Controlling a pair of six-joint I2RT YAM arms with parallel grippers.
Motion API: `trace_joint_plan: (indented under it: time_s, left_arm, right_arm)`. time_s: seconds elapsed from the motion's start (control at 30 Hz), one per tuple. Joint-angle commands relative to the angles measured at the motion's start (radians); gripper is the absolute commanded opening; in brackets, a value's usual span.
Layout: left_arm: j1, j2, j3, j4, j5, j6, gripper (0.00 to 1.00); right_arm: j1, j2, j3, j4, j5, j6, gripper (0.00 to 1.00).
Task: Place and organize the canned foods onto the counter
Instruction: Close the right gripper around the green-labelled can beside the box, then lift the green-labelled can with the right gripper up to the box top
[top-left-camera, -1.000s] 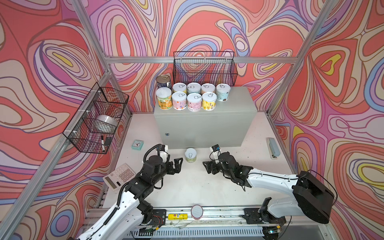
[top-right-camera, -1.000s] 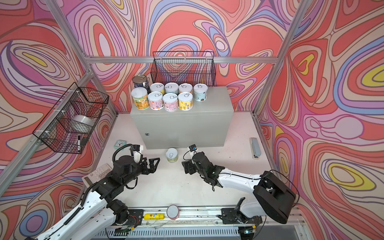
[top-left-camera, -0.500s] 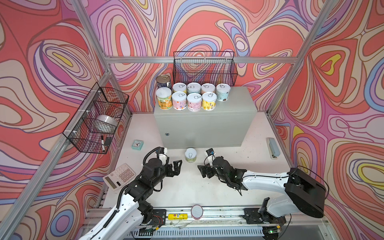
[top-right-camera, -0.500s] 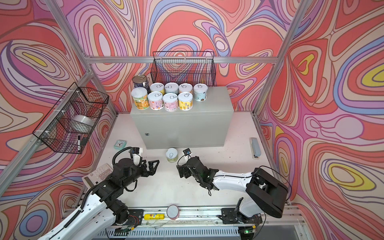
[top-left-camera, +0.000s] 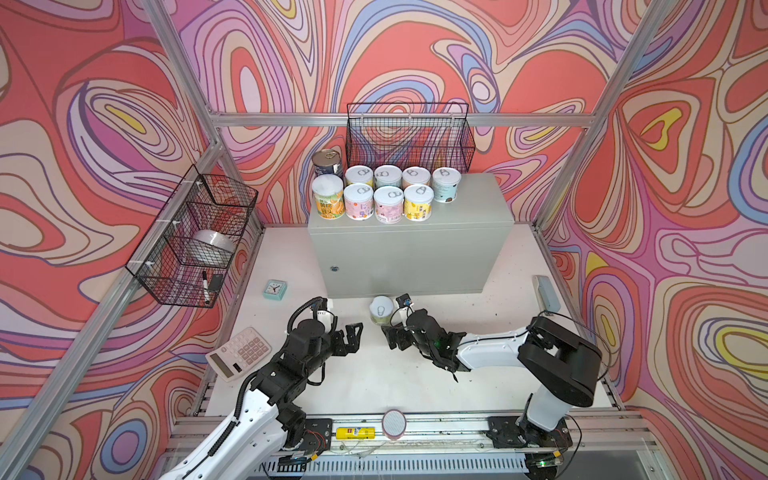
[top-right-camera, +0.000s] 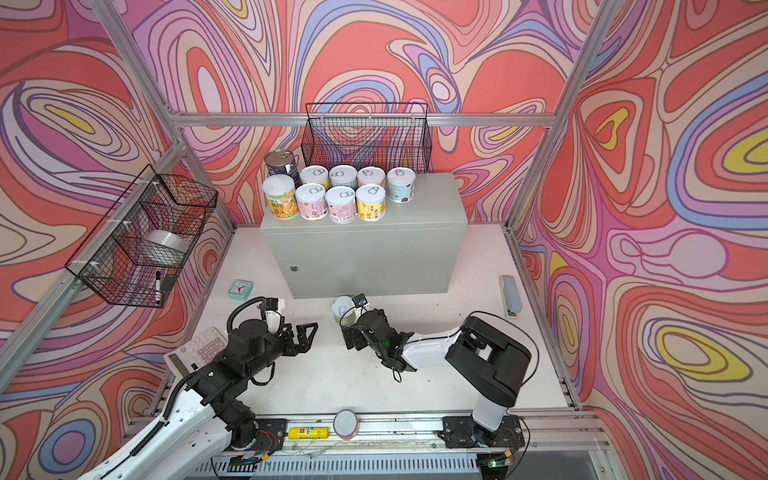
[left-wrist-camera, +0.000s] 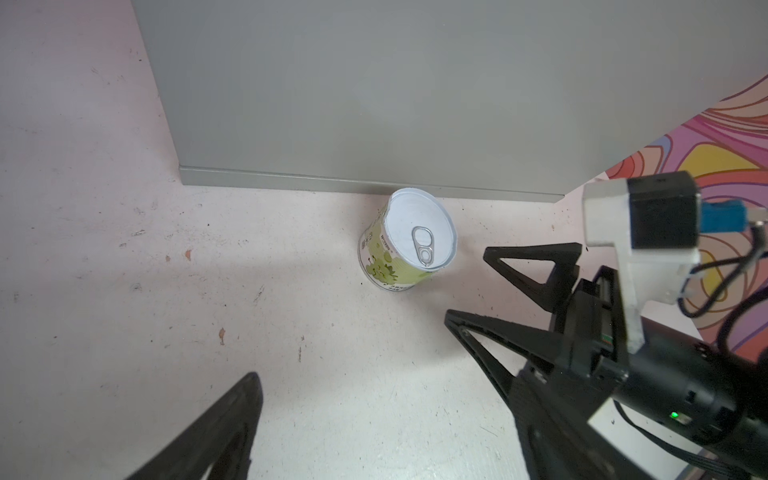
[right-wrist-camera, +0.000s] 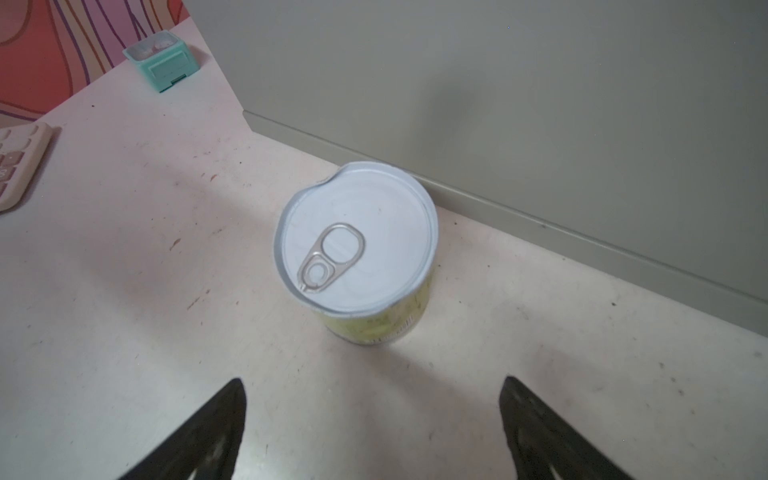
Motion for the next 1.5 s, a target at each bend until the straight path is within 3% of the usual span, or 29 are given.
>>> trace_joint_plan:
  time_s: [0.0,0.63,0.83,1.03,1.07,1.1,1.13,1.17,1.27,1.47]
  left_arm:
    - [0.002,-0.037,-0.018,0.0,-0.022,-0.02,0.95]
    - [0.001,-0.032,-0.005,-0.032,-0.013,-0.001,0.94]
    - [0.001,-0.034,-0.01,-0.025,-0.018,-0.001,0.95]
    - [0.001,-0.015,-0.001,-0.018,-0.012,-0.001,0.94]
    - [0.003,-0.015,0.001,-0.017,-0.013,-0.001,0.95]
    - [0.001,-0.015,0.002,-0.015,-0.013,0.0,0.95]
    - [0.001,-0.015,0.005,-0.015,-0.013,-0.001,0.95]
    - [0.0,-0.014,0.01,-0.015,-0.016,-0.003,0.94]
    - [0.003,-0.004,0.032,-0.022,-0.023,-0.001,0.94]
    - [0.002,0.038,0.107,-0.045,-0.019,0.008,0.94]
  right_arm:
    - [0.008,0.081,0.048,0.085,0.029,-0.016,0.98]
    - [-0.01,0.381,0.297,0.091,0.211,-0.017,0.98]
    - [-0.014,0.366,0.259,0.116,0.26,-0.003,0.89]
    - [-0.014,0.308,0.173,0.163,0.28,0.009,0.6]
    - [-0.014,0.285,0.155,0.165,0.283,0.009,0.51]
    - [-0.014,0.256,0.13,0.166,0.282,0.011,0.35]
    - [-0.013,0.225,0.108,0.165,0.285,0.011,0.13]
    - [-0.013,0.182,0.08,0.151,0.289,0.014,0.0]
    - [-0.013,0.031,0.022,0.046,0.255,0.026,0.0]
    - [-0.014,-0.361,0.048,-0.408,0.133,0.103,0.0]
